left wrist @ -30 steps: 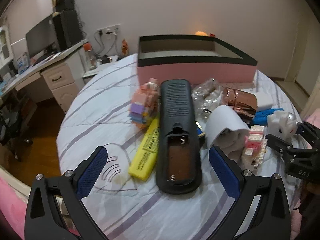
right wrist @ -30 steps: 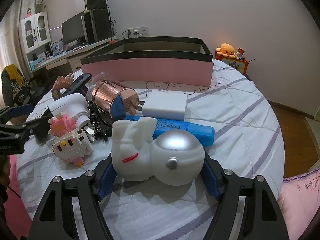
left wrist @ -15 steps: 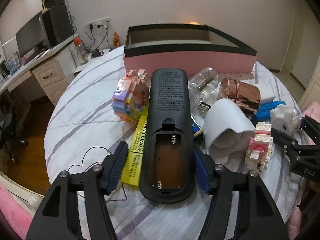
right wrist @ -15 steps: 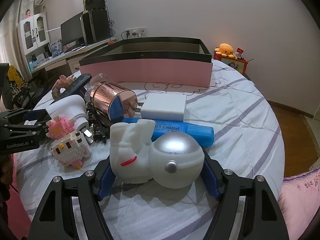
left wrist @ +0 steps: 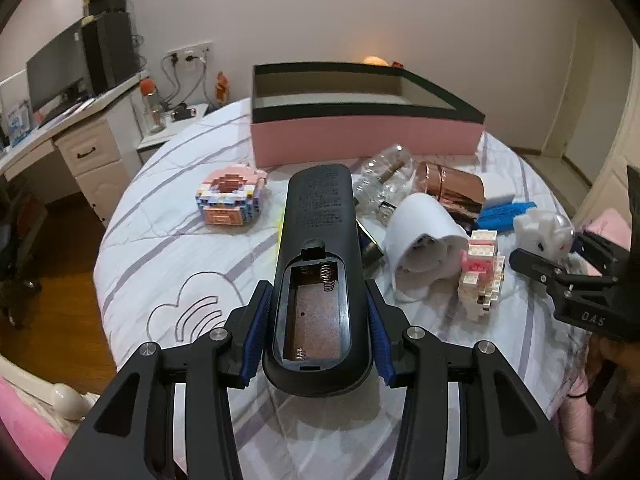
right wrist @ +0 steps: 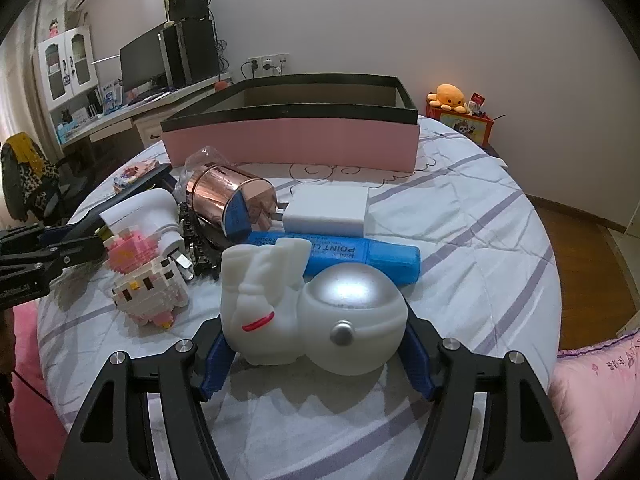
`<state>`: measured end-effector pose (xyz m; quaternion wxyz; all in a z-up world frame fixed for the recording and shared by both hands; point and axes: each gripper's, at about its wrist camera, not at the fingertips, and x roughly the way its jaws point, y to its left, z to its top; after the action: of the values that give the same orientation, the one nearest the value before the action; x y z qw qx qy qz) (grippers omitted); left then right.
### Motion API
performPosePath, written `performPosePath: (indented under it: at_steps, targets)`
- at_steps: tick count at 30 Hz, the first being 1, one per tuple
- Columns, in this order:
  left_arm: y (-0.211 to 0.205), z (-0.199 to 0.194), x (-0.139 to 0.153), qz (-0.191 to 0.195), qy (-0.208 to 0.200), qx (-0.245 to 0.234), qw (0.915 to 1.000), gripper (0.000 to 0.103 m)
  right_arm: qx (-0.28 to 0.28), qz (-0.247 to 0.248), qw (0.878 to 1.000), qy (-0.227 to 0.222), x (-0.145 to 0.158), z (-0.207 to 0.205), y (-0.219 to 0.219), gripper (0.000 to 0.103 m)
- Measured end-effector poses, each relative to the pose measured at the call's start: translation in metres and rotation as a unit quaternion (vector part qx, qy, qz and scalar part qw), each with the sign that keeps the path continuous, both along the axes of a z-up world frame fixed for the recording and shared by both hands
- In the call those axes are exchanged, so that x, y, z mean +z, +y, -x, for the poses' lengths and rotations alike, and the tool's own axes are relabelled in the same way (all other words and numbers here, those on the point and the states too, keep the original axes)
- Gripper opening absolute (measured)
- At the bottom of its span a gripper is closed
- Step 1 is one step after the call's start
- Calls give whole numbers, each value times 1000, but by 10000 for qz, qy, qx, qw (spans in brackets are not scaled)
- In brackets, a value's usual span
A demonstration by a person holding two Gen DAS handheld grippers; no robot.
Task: Organize rigid objects
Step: 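Close the right gripper on the rabbit lamp while the left gripper grasps the black remote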
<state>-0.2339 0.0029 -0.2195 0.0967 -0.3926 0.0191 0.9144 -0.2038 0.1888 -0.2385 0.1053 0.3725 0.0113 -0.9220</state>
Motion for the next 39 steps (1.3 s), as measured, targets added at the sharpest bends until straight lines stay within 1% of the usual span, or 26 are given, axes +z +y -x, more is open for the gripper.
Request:
performPosePath:
  at_steps: [2, 4, 8, 11, 12, 16, 17, 18, 19, 21, 26, 30, 33, 39]
  targets:
    - [0, -2, 1, -16, -9, -74, 10000, 45, 12, 29, 10000, -14, 0, -1, 0, 71]
    - [1, -1, -3, -24, -181, -120, 9998, 45, 30, 15, 10000, -57, 0, 0, 0, 71]
    - [1, 3, -10, -7, -313, -67, 9995, 47, 8, -8, 10000, -52, 0, -2, 0, 71]
    - [0, 7, -10, -147, -348, -32, 9993, 50, 2, -24, 10000, -64, -1, -2, -1, 71]
    - [0, 9, -11, -194, -353, -62, 9992, 53, 7, -44, 10000, -64, -1, -2, -1, 71]
    - [2, 15, -12, -203, -370, -63, 9991, 53, 16, -57, 9999, -83, -1, -1, -2, 71]
    - [1, 16, -13, -214, -358, -69, 9991, 51, 17, -55, 9999, -91, -1, 0, -1, 71]
    - [0, 17, -13, -211, -327, -56, 9992, 46, 15, -56, 9999, -85, -1, 0, -1, 71]
    - [-2, 17, -13, -198, -303, -48, 9993, 44, 12, -49, 10000, -84, -1, 0, -1, 71]
    - [-3, 15, -10, -202, -255, -49, 9995, 44, 18, -49, 10000, -80, -1, 1, -1, 71]
    - [-3, 6, -1, -33, -35, -58, 10000, 44, 20, -67, 10000, -30, 2, 2, -1, 71]
    - [-5, 3, 9, -112, 63, -78, 9999, 44, 14, -82, 9999, 78, 9, 0, -2, 71]
    - [-6, -2, 18, -98, 212, -54, 9997, 44, 14, -79, 9998, 165, 16, 0, -3, 71]
    - [-7, -7, 28, -165, 314, -105, 9993, 44, 30, -51, 9996, 278, 28, 1, -4, 71]
